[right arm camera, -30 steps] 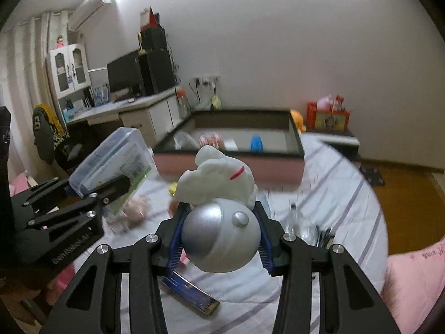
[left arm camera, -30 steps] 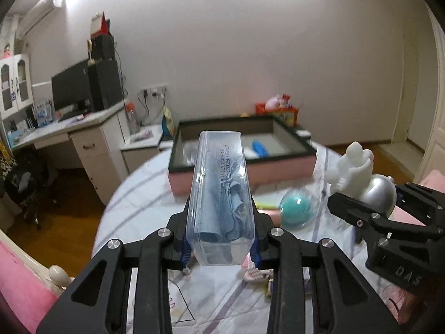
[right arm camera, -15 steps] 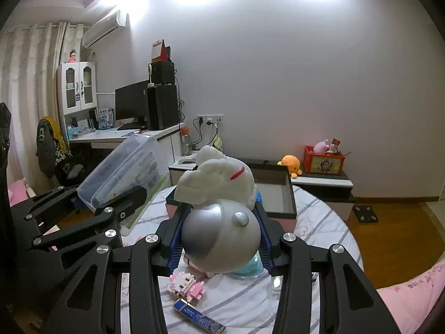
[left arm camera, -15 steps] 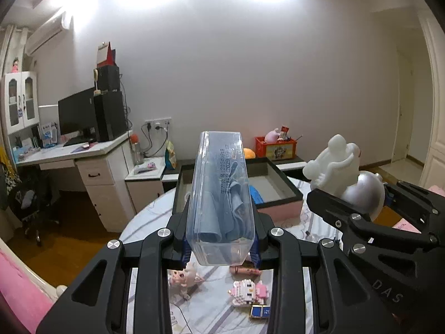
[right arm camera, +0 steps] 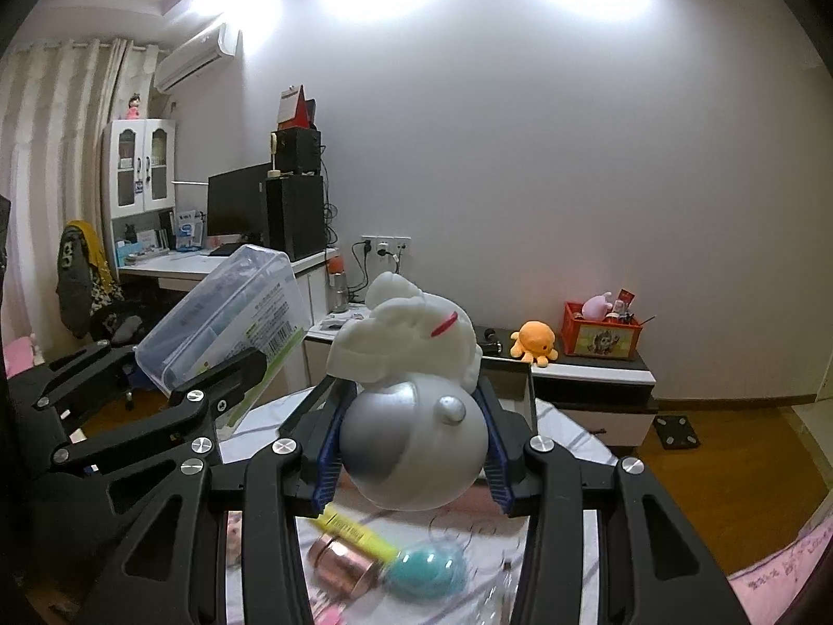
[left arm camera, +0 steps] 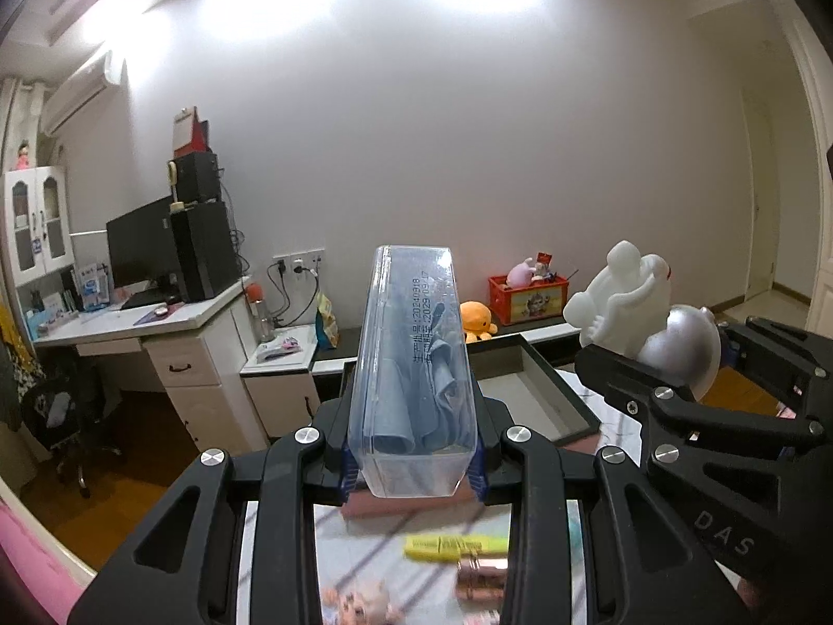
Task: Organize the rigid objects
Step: 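Lift the clear case and silver ball toy toward the pink box, then lower both held items into the pink box and open both tools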
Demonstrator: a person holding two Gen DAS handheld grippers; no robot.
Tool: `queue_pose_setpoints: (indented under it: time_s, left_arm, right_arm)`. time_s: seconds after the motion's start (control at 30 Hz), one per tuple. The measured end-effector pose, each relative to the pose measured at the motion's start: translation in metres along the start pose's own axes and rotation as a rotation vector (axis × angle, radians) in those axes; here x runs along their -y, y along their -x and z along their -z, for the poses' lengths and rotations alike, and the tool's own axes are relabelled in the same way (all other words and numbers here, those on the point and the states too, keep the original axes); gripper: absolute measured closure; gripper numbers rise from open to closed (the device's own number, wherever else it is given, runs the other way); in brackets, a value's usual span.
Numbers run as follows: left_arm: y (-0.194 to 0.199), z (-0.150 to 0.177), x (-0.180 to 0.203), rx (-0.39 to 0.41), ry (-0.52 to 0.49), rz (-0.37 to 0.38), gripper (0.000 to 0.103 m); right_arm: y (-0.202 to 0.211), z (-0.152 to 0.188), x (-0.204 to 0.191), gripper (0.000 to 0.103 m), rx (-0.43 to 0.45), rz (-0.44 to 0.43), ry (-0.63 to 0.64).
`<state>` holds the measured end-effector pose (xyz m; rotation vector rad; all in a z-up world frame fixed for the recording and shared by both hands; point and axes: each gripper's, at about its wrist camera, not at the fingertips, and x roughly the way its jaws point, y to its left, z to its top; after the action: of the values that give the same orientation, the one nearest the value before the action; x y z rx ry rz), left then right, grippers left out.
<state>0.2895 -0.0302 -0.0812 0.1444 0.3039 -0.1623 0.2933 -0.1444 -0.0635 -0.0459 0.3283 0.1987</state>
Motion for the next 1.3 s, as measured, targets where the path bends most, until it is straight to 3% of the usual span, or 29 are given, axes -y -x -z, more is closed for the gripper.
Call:
queue_pose_setpoints:
  time_s: [0.17,0.3,0.37,0.5,0.63,0.83,0.97,1.07,1.13,1.3]
  left_arm:
    - [-0.061,-0.015,-0.003,-0.058,-0.026,0.021,0.071]
    - [-0.131,-0.016,-0.003,-0.169,-0.046,0.047,0.071]
    - [-0.161,-0.01,0.001,-0.225,-0.063,0.04,0.071]
    - [-0.219,0.01,0.0,-0.367,-0.04,0.093,0.071]
    - [-0.249,0.029,0.004,-0.441,-0.061,0.08,0.071]
    - [-0.256,0.036,0.007,-0.464,-0.061,0.059,0.065]
    - [-0.244,0.031,-0.001,-0.423,-0.051,0.023,0.036]
    - [-0.222,0.023,-0.012,-0.373,-0.01,-0.015,0.021]
    - [-0.21,0.017,-0.02,-0.341,0.004,-0.04,0.011]
    - [-0.154,0.003,-0.028,-0.235,0.019,-0.055,0.005]
  right_arm:
    - [-0.052,-0.015,0.013,0.057,-0.044,0.017,0.017]
    - [-0.101,-0.017,0.027,0.057,-0.115,0.039,0.018]
    - [-0.131,-0.012,0.035,0.057,-0.175,0.038,0.006]
    - [-0.176,0.005,0.049,0.057,-0.281,0.034,-0.016]
    - [-0.21,0.022,0.056,0.057,-0.381,0.032,-0.025]
    - [-0.23,0.034,0.066,0.057,-0.453,0.01,-0.063]
    - [-0.225,0.033,0.073,0.056,-0.447,0.005,-0.089]
    - [-0.211,0.026,0.075,0.043,-0.408,0.007,-0.108]
    - [-0.2,0.016,0.075,0.018,-0.376,0.022,-0.111]
    - [-0.158,-0.004,0.065,0.017,-0.284,0.006,-0.094]
